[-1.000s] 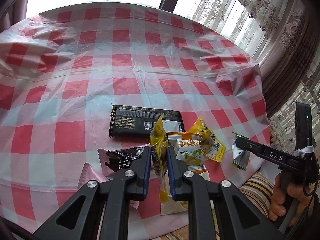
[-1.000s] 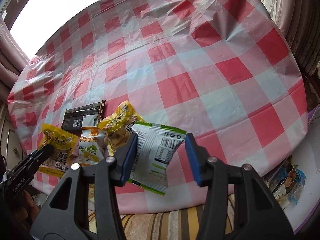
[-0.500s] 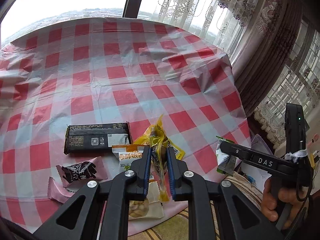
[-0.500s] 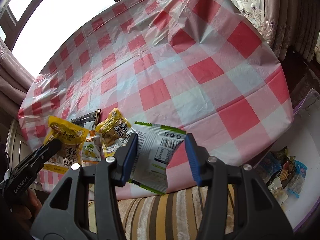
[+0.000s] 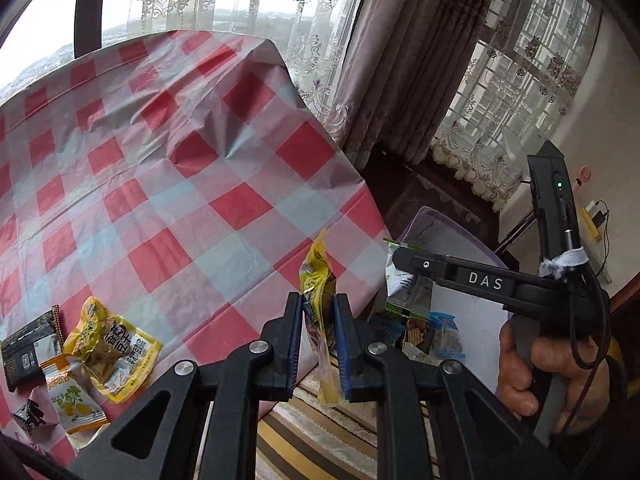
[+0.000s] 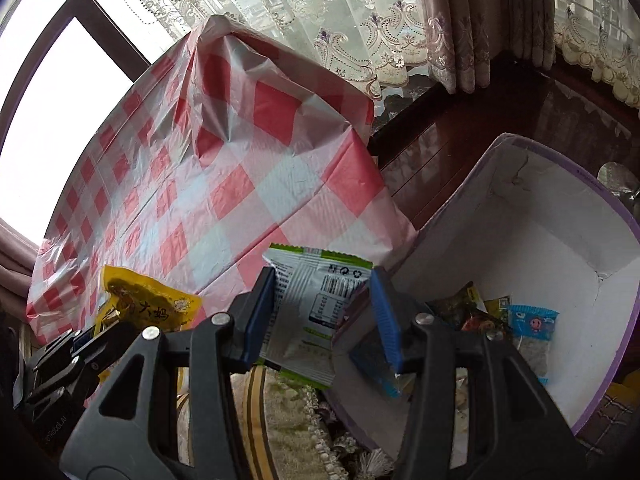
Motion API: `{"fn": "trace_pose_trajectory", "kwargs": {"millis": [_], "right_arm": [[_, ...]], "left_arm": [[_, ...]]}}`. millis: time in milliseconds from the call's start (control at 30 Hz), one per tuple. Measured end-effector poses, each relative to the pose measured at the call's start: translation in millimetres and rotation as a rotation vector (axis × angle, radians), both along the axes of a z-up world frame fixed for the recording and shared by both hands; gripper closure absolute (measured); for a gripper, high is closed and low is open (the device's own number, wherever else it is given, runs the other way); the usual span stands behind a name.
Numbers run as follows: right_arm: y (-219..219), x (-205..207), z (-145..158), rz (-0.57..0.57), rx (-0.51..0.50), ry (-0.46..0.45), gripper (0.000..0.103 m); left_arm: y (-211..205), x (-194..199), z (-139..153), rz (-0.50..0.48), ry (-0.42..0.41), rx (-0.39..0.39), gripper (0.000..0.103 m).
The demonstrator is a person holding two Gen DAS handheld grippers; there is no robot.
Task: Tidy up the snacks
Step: 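Carry both bags over the white box and open both tools to drop them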
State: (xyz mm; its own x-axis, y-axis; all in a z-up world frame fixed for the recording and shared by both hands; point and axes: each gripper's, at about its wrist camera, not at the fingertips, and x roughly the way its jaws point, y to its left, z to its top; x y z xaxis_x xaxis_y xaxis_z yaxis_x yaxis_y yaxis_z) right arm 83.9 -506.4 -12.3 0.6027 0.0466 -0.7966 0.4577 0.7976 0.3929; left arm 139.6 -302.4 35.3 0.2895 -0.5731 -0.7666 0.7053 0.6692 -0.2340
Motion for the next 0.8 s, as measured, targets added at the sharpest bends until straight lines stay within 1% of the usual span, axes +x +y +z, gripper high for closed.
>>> {"fn": "trace_pose_trajectory", "kwargs": {"millis": [200,300,433,533,633,767,800], "right_arm": [[-51,-22,-20,-0.106,0.017,0.034,0.051],[-71,-27,-30,-0.143,0.033,0.048,0.051],[-92,-30,-40,-0.179,0.053,0.062,0.051],[-102,-31,-46,-0.197,0.066,0.074,0.051],[-109,-32,-51,-0.203,0.078,0.088,0.049],[-114,-32,-55,-0.212,0.085,0.099,0.049],[-115,-33,-55,-0.213,0.089,0.1,0.049]], "left_arm": [[-67,-12,-17,-0.142,0.03,0.053,0.087],[-93,-17,-29,-0.19,0.037,0.094,0.087],[-121,-21,-40,-0.24,0.057,0.126,0.087],[-139,-21,-46,-0.255,0.073,0.141,0.086],[-147,-17,-52,-0.254,0.104,0.143,0.085],[-149,-14,-54,-0.233,0.113,0.154,0.077],[-148,-14,-54,-0.228,0.112,0.152,0.076]]}}
